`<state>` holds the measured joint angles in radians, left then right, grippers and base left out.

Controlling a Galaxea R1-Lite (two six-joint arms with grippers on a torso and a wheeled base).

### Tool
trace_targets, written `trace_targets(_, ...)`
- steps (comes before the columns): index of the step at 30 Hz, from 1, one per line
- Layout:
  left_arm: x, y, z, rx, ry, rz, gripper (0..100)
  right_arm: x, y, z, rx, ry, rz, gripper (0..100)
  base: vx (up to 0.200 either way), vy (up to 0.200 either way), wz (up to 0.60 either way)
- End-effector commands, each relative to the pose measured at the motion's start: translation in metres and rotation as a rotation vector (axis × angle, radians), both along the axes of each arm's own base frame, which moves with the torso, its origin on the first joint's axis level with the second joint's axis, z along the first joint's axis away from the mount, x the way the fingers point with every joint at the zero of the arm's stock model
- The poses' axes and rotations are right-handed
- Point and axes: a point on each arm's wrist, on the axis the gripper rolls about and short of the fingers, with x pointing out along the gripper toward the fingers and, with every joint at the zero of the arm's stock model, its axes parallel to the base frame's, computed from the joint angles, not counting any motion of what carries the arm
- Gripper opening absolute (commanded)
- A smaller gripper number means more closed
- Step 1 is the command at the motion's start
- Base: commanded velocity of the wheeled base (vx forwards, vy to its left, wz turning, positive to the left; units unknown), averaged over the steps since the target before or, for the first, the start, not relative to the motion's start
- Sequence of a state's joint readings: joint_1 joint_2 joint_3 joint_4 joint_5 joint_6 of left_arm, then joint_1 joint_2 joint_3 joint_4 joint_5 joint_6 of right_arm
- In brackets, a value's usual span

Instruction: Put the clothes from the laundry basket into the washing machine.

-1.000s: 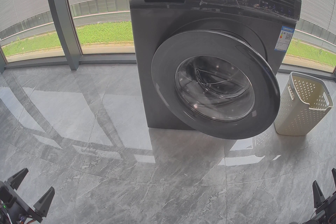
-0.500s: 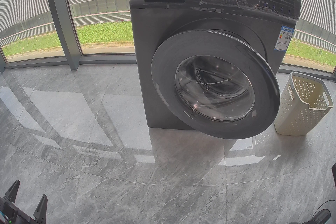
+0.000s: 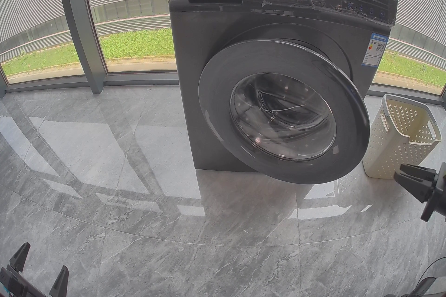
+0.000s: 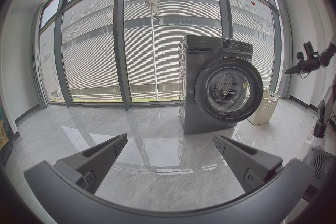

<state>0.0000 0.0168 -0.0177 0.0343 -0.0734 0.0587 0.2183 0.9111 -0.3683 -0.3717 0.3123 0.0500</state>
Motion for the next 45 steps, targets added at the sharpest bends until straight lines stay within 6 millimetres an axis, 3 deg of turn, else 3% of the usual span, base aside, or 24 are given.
trace_targets(1,0.0,0.0,-0.006,0.007,0.006,-0.007,100,0.035,0.019,-0.018,0.017,0.174,0.076,0,0.0,-0.2,0.0)
trace_targets(5,0.0,0.0,-0.006,0.005,0.006,-0.007,100,0.049,0.023,-0.018,0.082,0.231,0.052,0,0.0,-0.2,0.0)
trace_targets(12,0.0,0.0,-0.006,0.007,0.006,-0.007,100,0.056,0.026,-0.019,0.089,0.212,0.053,0,0.0,-0.2,0.0)
trace_targets(21,0.0,0.0,-0.006,0.005,0.006,-0.007,100,0.057,0.033,-0.026,0.077,0.247,0.087,0,0.0,0.0,0.0)
trace_targets(28,0.0,0.0,-0.006,0.004,0.006,-0.007,100,0.059,0.034,-0.029,0.074,0.262,0.09,0,0.2,0.0,0.0)
trace_targets(40,0.0,0.0,-0.006,0.002,0.006,-0.006,100,0.077,0.045,-0.05,0.064,0.268,0.093,0,0.183,0.0,0.0)
trace_targets(45,0.0,0.0,-0.006,0.002,0.006,-0.006,100,0.095,0.047,-0.044,0.08,0.178,0.005,0,0.0,0.0,0.0)
